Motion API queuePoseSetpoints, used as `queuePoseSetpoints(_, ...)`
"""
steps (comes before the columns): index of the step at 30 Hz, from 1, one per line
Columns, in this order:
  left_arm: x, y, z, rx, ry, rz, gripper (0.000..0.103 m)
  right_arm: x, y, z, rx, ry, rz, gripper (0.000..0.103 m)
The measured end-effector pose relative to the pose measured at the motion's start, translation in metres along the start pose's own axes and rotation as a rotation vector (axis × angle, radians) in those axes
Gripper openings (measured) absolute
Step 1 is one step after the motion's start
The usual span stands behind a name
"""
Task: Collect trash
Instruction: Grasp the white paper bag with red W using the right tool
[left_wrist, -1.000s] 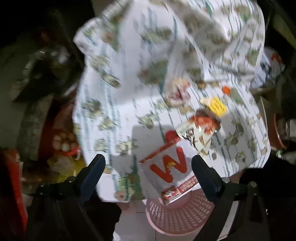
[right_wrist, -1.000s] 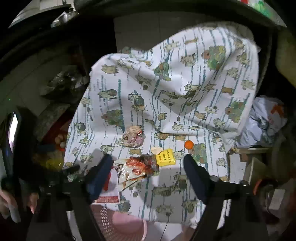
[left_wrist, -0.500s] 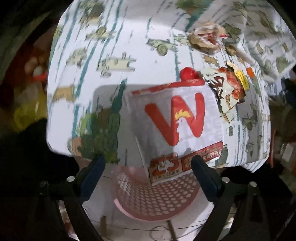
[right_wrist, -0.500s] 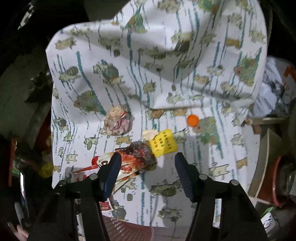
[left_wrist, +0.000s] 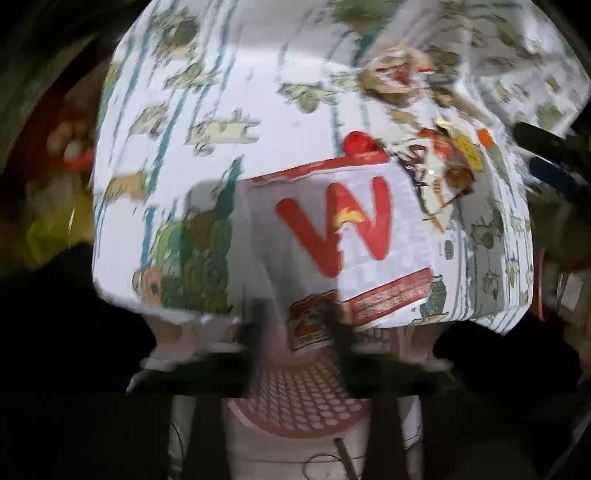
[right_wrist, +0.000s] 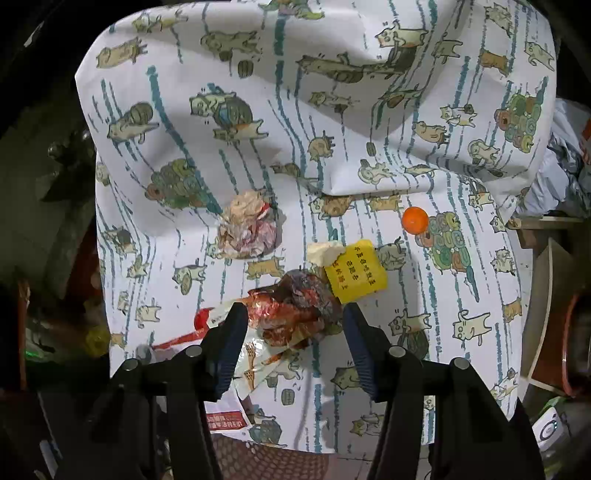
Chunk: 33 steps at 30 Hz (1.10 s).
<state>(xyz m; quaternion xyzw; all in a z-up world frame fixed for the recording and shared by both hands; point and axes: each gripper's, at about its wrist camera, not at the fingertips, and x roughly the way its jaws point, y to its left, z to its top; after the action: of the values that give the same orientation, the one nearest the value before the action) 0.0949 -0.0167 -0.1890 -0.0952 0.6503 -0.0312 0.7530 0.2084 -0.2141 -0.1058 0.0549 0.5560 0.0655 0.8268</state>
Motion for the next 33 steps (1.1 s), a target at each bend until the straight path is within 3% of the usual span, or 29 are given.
queuePoseSetpoints(3,0.003,-0.004,0.004,0.003,0.009,-0.026,0.0,0.002,-0.004,-0.003,0.009,0.016,-0.001,0.056)
queuePoseSetpoints(10,-0.021,-0.014,0.017,0.053,-0.107,-0.06,0.0,0.002,-0.009,-0.008,0.014,0.051,0.045,0.056)
queuePoseSetpoints(17,-0.053,0.009,0.044,0.002,-0.198,-0.007,0.0,0.032,0.012,-0.038,-0.011,0.233,0.196,0.056)
queuePoseSetpoints(19,-0.065,0.019,0.052,-0.014,-0.24,0.017,0.007,0.042,0.02,-0.049,-0.022,0.281,0.206,0.056)
queuePoseSetpoints(20,-0.072,0.025,0.056,-0.024,-0.263,0.026,0.02,0.047,0.024,-0.054,-0.031,0.303,0.209,0.056)
queuePoseSetpoints(21,-0.076,0.028,0.058,-0.034,-0.278,0.041,0.041,0.051,0.028,-0.059,-0.04,0.314,0.207,0.056)
queuePoseSetpoints(23,-0.083,0.035,0.062,-0.049,-0.313,0.063,0.057,0.054,0.032,-0.063,-0.054,0.315,0.2,0.052)
queuePoseSetpoints(26,-0.089,0.04,0.065,-0.044,-0.327,0.095,0.064,0.057,0.036,-0.067,-0.066,0.306,0.2,0.046)
queuePoseSetpoints(30,-0.089,0.043,0.063,-0.047,-0.316,0.084,0.065,0.067,0.04,-0.071,-0.07,0.314,0.207,0.033)
queuePoseSetpoints(33,-0.088,0.041,0.062,-0.039,-0.302,0.078,0.065,0.069,0.042,-0.072,-0.084,0.296,0.205,0.009)
